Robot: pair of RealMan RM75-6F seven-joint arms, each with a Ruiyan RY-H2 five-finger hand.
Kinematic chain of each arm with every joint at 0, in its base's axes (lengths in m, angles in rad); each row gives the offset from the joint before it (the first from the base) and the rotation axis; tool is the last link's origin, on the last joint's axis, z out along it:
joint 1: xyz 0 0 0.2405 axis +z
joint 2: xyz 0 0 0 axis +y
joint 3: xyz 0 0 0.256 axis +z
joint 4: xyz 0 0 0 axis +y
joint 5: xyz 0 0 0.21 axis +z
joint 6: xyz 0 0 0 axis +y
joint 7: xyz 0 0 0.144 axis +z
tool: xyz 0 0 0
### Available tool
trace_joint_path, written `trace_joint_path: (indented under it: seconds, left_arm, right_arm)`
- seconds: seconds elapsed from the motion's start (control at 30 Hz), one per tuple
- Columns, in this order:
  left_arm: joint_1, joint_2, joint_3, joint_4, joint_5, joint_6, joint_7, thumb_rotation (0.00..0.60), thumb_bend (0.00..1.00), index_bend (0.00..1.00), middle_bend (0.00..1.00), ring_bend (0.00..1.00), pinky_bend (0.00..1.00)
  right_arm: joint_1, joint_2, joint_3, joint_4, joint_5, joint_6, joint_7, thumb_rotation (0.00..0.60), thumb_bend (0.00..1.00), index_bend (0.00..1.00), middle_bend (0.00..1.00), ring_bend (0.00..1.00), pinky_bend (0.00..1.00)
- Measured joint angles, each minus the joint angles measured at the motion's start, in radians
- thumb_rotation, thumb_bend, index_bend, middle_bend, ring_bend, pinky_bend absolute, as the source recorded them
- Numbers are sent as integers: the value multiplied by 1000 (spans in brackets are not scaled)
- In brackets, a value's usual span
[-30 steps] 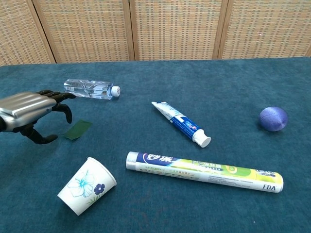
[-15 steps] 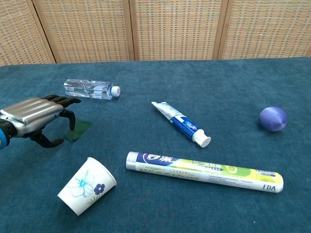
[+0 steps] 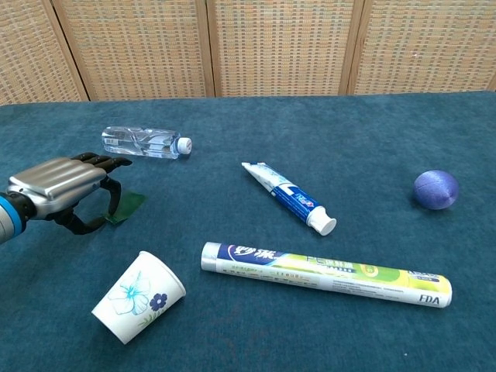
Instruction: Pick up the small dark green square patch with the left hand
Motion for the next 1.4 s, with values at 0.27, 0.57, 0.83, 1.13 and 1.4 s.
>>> trace_joint_path:
  seconds: [0.27, 0.57, 0.83, 1.13, 1.4]
  left_arm:
    - [-1, -5, -11, 12, -6, 3, 7, 600, 458, 528, 0, 0, 0]
    - [0, -6, -22, 22, -14, 1, 8, 600, 470, 552, 0, 0, 0]
    - [-4, -15, -28, 41, -20, -9, 10, 600, 536, 574, 0, 0, 0]
    - [-11, -25, -40, 60, -30, -17, 8, 600, 554, 592, 0, 0, 0]
    - [-23, -29, -62, 69, -33, -10, 3, 600, 546, 611, 0, 0, 0]
  right_arm:
    - [-1, 2, 0, -1, 1, 0, 2, 600, 131, 124, 0, 0, 0]
    - [-1, 1, 0, -1, 0, 0, -1, 600, 131, 124, 0, 0, 0]
    - [-1, 2, 0, -1, 1, -2, 0, 600, 131, 124, 0, 0, 0]
    - [-1, 3, 1, -2, 2, -4, 4, 600, 131, 124, 0, 0, 0]
    - [0, 3, 0, -2, 2, -6, 2, 600, 131, 124, 0, 0, 0]
